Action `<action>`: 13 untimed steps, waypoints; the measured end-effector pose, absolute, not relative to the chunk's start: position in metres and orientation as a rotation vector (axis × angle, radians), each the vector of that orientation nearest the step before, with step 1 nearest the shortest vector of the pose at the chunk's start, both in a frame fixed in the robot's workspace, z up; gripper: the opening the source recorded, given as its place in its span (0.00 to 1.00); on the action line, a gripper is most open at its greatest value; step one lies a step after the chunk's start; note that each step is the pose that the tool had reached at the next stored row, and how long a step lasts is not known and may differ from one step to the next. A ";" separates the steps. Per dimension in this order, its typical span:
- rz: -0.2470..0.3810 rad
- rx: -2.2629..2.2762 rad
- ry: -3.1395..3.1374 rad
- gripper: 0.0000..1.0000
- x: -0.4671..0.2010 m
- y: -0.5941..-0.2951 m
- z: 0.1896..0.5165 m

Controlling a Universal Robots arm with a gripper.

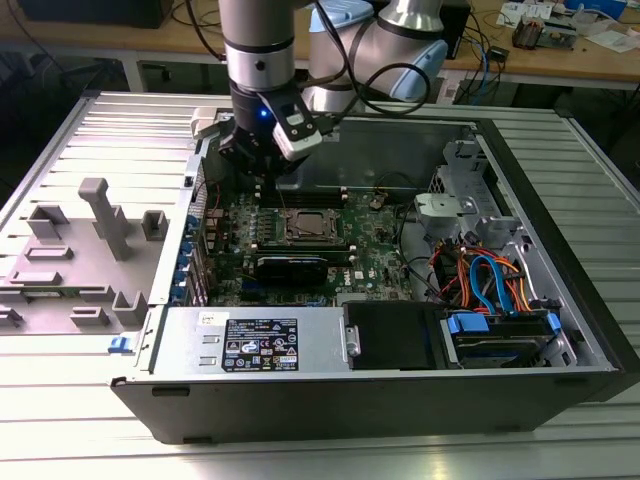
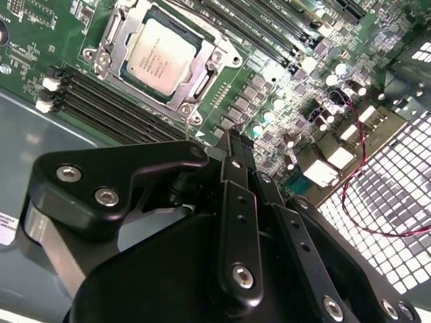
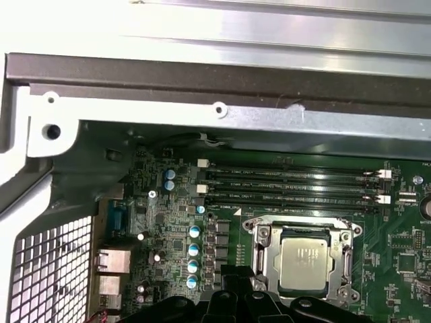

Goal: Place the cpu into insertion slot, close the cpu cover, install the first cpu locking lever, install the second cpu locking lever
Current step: 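Install the first cpu locking lever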

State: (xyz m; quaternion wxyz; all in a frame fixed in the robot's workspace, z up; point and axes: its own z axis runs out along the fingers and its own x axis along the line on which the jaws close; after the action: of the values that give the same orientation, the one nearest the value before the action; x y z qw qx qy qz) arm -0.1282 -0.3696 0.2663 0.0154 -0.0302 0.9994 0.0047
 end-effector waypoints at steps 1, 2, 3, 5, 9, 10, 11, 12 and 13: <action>0.014 -0.094 3.108 0.11 -0.129 -0.369 0.266; 0.014 -0.094 3.107 0.11 -0.130 -0.368 0.266; 0.014 -0.094 3.107 0.11 -0.131 -0.367 0.266; 0.014 -0.094 3.106 0.11 -0.131 -0.364 0.266; 0.014 -0.096 3.105 0.11 -0.131 -0.356 0.264; 0.014 -0.096 3.104 0.11 -0.131 -0.355 0.264; 0.014 -0.096 3.104 0.11 -0.131 -0.355 0.263; 0.014 -0.096 3.103 0.11 -0.132 -0.354 0.263; 0.014 -0.097 3.103 0.11 -0.132 -0.354 0.262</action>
State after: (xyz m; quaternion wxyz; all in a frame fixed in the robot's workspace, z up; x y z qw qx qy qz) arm -0.1316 -0.3535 0.2620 0.0185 -0.0312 0.9993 0.0045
